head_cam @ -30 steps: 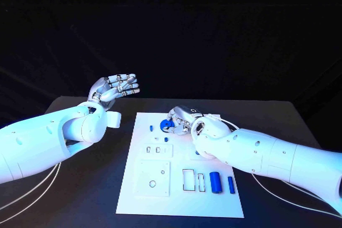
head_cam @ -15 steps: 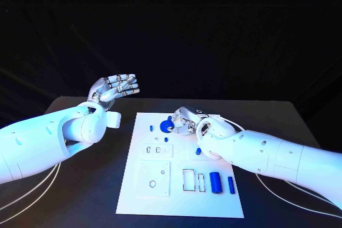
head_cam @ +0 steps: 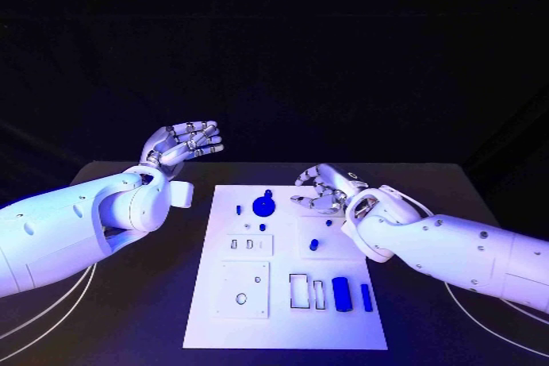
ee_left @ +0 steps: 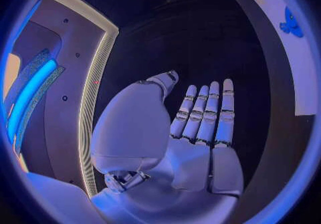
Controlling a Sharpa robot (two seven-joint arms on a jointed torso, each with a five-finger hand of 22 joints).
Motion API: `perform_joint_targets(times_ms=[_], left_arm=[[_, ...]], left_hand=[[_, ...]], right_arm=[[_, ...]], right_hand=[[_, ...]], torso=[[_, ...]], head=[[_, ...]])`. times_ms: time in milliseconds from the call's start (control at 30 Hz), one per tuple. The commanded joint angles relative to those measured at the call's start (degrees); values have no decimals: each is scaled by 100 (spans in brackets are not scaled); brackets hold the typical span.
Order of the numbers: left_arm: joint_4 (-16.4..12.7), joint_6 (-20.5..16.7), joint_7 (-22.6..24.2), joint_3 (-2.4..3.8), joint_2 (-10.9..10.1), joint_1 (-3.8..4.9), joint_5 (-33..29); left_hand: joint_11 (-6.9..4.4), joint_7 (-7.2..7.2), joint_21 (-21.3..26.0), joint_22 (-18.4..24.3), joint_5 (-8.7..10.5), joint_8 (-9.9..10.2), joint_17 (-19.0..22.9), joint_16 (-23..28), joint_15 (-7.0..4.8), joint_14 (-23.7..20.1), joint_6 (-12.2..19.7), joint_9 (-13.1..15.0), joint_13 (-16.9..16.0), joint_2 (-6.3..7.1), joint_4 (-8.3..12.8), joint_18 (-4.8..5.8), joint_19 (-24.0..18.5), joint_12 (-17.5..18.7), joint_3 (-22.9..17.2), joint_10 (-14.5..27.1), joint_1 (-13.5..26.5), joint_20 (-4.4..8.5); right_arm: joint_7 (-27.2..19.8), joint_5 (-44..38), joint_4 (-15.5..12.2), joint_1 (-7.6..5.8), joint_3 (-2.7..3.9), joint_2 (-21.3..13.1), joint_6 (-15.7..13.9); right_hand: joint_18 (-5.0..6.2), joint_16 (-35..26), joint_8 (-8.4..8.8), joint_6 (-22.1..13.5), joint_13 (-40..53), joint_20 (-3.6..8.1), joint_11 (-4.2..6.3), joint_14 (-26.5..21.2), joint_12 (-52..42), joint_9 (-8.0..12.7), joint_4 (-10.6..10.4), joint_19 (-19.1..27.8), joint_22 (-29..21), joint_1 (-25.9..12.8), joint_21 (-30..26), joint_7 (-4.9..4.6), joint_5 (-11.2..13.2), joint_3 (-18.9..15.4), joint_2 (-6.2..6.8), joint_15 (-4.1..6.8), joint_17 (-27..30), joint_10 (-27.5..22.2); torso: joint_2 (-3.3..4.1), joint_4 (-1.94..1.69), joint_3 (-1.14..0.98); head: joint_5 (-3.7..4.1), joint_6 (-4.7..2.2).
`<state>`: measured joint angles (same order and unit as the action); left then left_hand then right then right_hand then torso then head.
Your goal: Assemble the parts on the task board
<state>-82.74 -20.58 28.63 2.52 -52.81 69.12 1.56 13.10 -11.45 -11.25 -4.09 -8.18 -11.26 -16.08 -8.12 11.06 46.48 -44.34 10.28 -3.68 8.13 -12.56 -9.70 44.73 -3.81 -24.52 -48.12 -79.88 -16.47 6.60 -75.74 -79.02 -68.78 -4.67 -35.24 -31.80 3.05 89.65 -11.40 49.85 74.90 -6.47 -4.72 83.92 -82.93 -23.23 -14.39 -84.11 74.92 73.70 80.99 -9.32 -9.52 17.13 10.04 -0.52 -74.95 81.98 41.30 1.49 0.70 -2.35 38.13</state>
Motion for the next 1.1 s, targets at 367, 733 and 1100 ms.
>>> perform_joint_targets(times_ms=[367,733,1100], left_arm=[[-15,130,69,2,-77,-31,-61],[6,110,55,1,-104,-44,-68],[12,97,48,1,-105,-47,-68]], left_hand=[[-6,-249,22,-6,5,-3,-8,33,5,19,24,6,-4,-30,33,-15,16,-14,-1,19,45,-7],[-8,-254,26,-4,5,-3,-9,38,6,20,25,6,-4,-28,35,-12,10,-14,-1,20,46,-8],[-10,-262,30,-2,5,-2,-9,42,6,21,27,6,-4,-28,37,-11,5,-14,-2,21,47,-8]], right_arm=[[-1330,1713,-320,-106,53,-1251,629],[-1381,1279,211,8,50,-1378,997],[-1254,1178,716,115,39,-1048,1116]], right_hand=[[47,-66,175,-104,350,-50,-58,528,233,24,417,256,371,495,-401,-83,3,188,137,-53,-1175,-237],[73,-79,313,-260,200,-79,-102,521,367,50,699,333,282,738,-543,-134,6,220,304,-89,-1151,-411],[63,-69,316,-249,225,-83,-103,528,345,45,745,303,319,798,-504,-134,-2,241,282,-91,-1181,-387]], torso=[[-72,182,-81],[-63,155,-77],[-59,143,-72]], head=[[4,35],[36,82],[52,129]])
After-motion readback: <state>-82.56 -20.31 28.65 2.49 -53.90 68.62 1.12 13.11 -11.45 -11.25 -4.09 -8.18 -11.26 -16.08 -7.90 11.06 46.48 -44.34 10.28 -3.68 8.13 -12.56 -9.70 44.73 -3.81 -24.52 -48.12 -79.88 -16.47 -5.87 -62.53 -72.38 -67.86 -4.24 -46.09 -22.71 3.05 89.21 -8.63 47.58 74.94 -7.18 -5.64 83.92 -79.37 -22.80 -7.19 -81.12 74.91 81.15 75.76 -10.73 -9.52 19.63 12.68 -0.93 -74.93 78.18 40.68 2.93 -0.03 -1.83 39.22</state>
